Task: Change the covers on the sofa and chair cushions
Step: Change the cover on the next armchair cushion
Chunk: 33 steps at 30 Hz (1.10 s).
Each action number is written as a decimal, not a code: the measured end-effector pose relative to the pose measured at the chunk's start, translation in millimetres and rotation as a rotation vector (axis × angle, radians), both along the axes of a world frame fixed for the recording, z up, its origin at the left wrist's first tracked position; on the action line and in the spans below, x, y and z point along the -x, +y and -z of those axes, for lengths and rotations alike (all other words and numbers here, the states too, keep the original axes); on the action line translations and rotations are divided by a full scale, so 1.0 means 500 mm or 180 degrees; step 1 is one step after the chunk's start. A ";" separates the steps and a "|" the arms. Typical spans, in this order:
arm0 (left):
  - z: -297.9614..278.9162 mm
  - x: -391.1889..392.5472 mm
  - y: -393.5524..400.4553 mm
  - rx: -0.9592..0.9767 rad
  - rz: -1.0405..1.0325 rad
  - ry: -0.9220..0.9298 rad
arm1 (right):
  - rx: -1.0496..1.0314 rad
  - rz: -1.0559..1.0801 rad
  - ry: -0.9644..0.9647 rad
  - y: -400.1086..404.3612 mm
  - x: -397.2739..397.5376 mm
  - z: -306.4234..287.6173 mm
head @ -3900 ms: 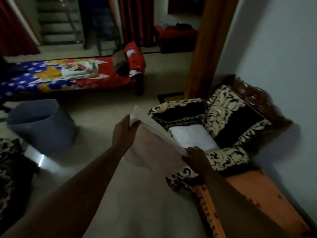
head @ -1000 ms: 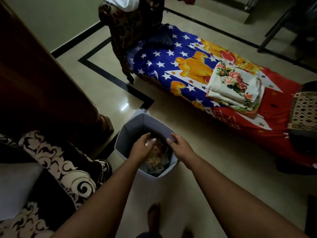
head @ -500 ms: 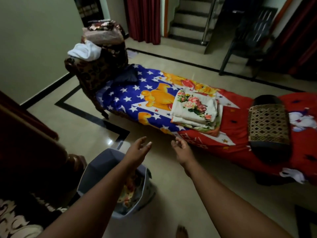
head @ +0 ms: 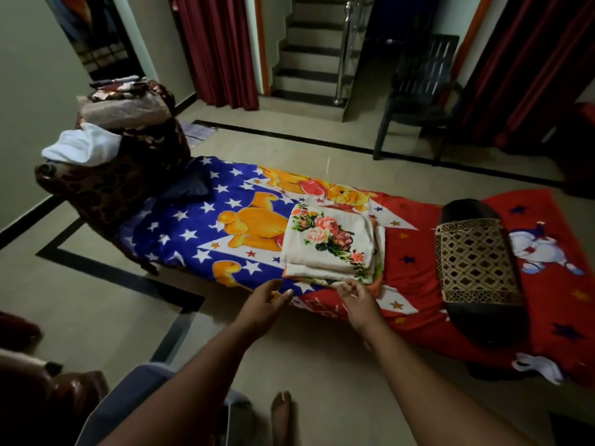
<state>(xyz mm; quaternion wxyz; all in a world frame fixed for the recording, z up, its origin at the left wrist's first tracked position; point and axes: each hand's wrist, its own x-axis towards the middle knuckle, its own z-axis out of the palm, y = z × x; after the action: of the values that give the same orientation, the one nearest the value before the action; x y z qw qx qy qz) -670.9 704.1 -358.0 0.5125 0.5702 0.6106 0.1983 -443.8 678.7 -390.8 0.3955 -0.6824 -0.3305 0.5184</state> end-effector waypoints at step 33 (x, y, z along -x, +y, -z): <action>0.608 -0.405 0.707 0.0661 0.1279 0.1486 | 0.1680 0.0385 -0.0261 0.700 -0.447 0.634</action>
<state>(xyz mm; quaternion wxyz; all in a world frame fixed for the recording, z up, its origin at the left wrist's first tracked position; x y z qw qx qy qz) -468.3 1057.8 -661.7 0.4430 0.6541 0.6038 -0.1063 -220.1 1028.8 -707.8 0.2205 -0.8008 -0.1584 0.5339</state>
